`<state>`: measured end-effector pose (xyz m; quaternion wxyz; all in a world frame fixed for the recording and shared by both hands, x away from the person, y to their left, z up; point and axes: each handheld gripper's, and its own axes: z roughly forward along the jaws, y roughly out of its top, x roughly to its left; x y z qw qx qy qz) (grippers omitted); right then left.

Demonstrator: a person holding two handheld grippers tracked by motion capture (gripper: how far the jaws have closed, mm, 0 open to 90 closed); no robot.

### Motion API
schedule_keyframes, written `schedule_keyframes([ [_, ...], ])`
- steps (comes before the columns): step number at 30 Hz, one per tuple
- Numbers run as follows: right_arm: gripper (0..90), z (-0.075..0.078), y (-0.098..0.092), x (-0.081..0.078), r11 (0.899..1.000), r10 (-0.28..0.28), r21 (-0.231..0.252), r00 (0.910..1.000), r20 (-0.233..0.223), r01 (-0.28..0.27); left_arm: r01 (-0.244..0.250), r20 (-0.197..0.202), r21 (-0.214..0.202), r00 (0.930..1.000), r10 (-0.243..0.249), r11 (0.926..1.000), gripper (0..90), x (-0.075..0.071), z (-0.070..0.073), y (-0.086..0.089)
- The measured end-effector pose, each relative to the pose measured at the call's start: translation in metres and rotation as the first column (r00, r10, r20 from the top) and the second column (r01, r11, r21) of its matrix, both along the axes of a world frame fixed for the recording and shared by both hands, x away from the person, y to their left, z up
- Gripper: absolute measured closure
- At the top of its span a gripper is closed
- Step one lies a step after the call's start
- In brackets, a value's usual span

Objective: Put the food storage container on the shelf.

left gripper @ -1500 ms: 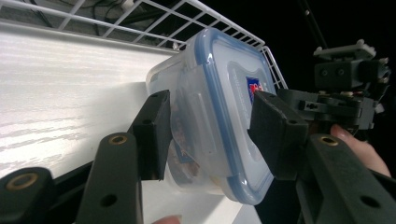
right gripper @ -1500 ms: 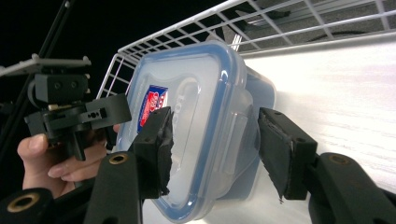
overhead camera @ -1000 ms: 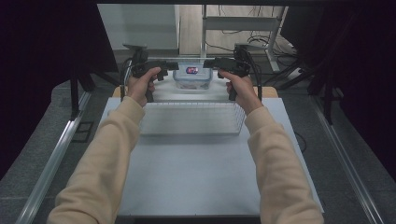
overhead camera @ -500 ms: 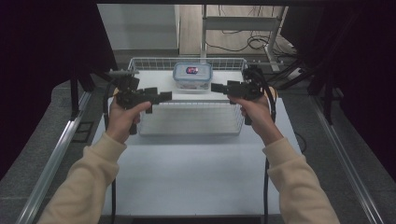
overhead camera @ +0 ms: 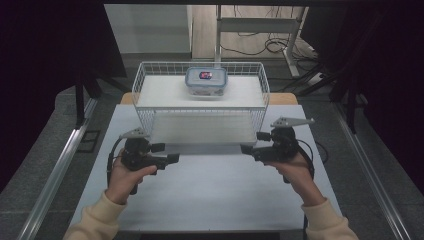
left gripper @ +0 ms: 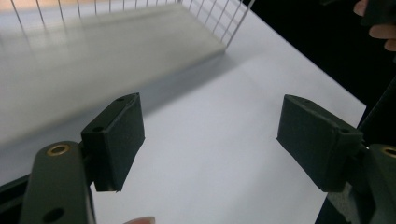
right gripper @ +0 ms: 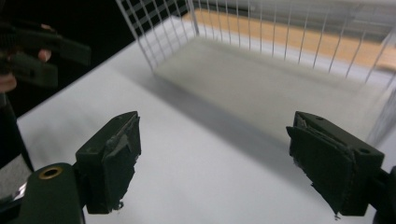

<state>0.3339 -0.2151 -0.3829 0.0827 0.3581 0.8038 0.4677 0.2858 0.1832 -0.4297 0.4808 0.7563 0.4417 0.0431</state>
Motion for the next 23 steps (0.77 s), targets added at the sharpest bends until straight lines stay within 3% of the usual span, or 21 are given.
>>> schedule_keyframes([
  [1, 17.2, -0.012, -0.006, -0.009, 1.0, -0.002, -0.023, 0.9999, -0.013, 0.001, -0.004, -0.016, 0.011, 0.9999, 0.004, 0.9999, 23.6, -0.005, -0.01, 0.001],
  [2, 17.2, -0.012, -0.006, -0.009, 1.0, -0.002, -0.023, 0.9999, -0.013, 0.001, -0.004, -0.016, 0.011, 0.9999, 0.004, 0.9999, 23.6, -0.005, -0.01, 0.001],
  [3, 17.5, -0.023, -0.009, -0.018, 0.998, -0.011, -0.059, 0.9996, -0.028, 0.009, -0.005, -0.024, 0.023, 0.9997, 0.005, 0.9997, 23.6, -0.008, -0.015, 0.001],
  [4, 17.5, -0.023, -0.009, -0.018, 0.998, -0.011, -0.059, 0.9996, -0.028, 0.009, -0.003, -0.029, 0.037, 0.9996, 0.004, 0.9993, 23.6, -0.01, -0.019, 0.0],
  [9, 17.7, -0.052, -0.011, -0.031, 0.991, 0.003, -0.137, 0.9976, -0.069, -0.013, -0.017, -0.072, 0.094, 0.9971, 0.024, 0.9954, 23.8, -0.014, -0.042, 0.005],
  [18, 18.1, -0.07, -0.023, -0.029, 0.993, -0.028, -0.121, 0.9946, -0.1, 0.016, -0.048, -0.075, 0.087, 0.9957, 0.055, 0.995, 24.0, -0.017, -0.047, 0.013],
  [23, 17.9, -0.071, -0.027, -0.03, 0.994, -0.026, -0.11, 0.9974, -0.067, 0.019, -0.068, -0.085, 0.092, 0.9935, 0.076, 0.9934, 24.0, -0.016, -0.05, 0.017],
])
